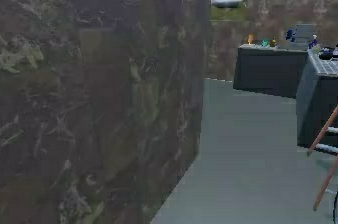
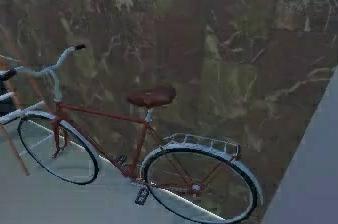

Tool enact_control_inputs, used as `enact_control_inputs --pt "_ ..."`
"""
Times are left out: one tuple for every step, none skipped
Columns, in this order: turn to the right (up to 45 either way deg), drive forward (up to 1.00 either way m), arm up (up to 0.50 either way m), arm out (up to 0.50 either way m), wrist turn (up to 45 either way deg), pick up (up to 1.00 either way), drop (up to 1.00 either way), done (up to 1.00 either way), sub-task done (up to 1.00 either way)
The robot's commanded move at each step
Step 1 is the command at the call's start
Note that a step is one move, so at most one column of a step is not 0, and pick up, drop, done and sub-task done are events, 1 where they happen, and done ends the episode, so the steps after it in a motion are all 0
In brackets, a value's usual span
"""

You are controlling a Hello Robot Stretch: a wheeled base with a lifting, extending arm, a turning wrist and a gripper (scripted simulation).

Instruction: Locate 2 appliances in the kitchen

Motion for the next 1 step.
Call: enact_control_inputs --pt "-45.0 0.00 0.00 0.00 0.0 0.00 0.00 0.00 0.00"
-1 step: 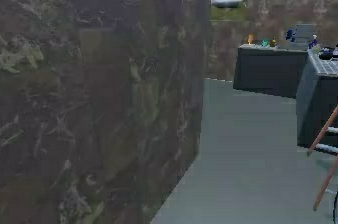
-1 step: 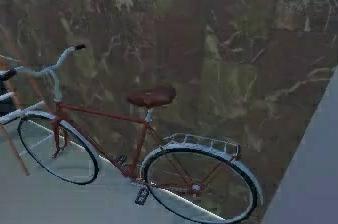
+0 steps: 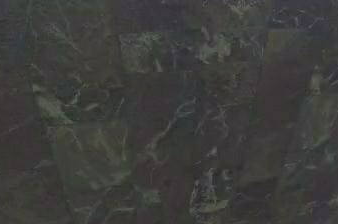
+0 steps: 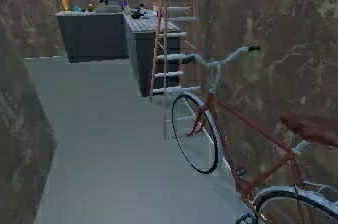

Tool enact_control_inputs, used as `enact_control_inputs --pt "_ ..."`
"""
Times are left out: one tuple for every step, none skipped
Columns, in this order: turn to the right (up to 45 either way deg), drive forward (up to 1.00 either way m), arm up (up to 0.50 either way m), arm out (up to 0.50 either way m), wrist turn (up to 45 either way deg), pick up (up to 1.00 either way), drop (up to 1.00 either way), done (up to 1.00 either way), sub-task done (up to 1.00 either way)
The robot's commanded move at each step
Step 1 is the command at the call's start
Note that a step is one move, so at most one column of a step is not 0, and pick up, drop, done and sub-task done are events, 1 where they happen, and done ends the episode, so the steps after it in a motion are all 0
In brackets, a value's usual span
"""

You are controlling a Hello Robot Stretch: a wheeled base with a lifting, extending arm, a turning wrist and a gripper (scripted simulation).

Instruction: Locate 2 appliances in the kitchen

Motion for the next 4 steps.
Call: enact_control_inputs --pt "-36.0 0.00 0.00 0.00 0.0 0.00 0.00 0.00 0.00" --pt "0.0 0.10 0.00 0.00 0.0 0.00 0.00 0.00 0.00" --pt "-45.0 0.00 0.00 0.00 0.0 0.00 0.00 0.00 0.00" --pt "-45.0 0.00 0.00 0.00 0.0 0.00 0.00 0.00 0.00"
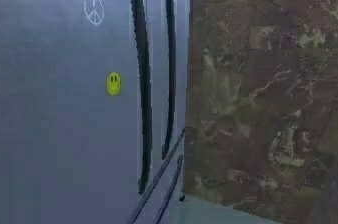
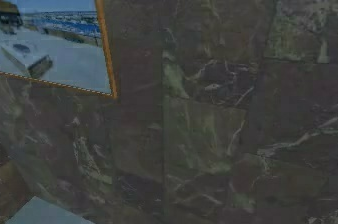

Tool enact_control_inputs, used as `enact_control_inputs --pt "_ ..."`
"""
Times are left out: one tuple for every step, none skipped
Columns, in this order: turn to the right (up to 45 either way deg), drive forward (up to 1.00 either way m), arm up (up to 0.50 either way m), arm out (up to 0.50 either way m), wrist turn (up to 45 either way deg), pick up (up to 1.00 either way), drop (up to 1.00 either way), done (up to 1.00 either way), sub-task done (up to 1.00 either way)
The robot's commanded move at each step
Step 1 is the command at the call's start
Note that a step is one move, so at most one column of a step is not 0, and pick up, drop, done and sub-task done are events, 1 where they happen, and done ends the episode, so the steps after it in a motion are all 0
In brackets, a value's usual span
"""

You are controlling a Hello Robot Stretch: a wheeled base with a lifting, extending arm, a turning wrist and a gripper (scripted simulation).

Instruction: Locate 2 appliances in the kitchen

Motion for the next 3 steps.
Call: enact_control_inputs --pt "-21.0 0.00 0.00 0.00 0.0 0.00 0.00 0.00 0.00" --pt "0.0 0.00 0.00 0.00 0.0 0.00 0.00 0.00 1.00" --pt "-45.0 0.00 0.00 0.00 0.0 0.00 0.00 0.00 0.00"
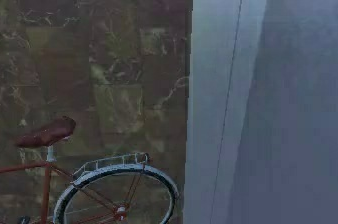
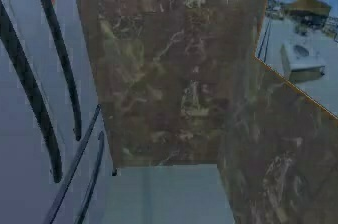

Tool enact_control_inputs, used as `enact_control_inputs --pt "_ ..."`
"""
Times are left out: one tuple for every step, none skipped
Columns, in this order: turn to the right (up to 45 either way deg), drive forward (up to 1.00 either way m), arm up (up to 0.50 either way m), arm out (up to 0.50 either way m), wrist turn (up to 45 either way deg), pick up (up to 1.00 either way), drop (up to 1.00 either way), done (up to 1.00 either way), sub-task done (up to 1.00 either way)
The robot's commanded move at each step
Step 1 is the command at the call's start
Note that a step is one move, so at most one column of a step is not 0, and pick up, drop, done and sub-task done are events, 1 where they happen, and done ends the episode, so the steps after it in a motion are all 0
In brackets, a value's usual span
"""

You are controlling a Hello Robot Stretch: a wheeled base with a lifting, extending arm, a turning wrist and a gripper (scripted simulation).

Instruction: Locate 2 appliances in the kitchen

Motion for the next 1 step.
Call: enact_control_inputs --pt "-45.0 0.00 0.00 0.00 0.0 0.00 0.00 0.00 0.00"
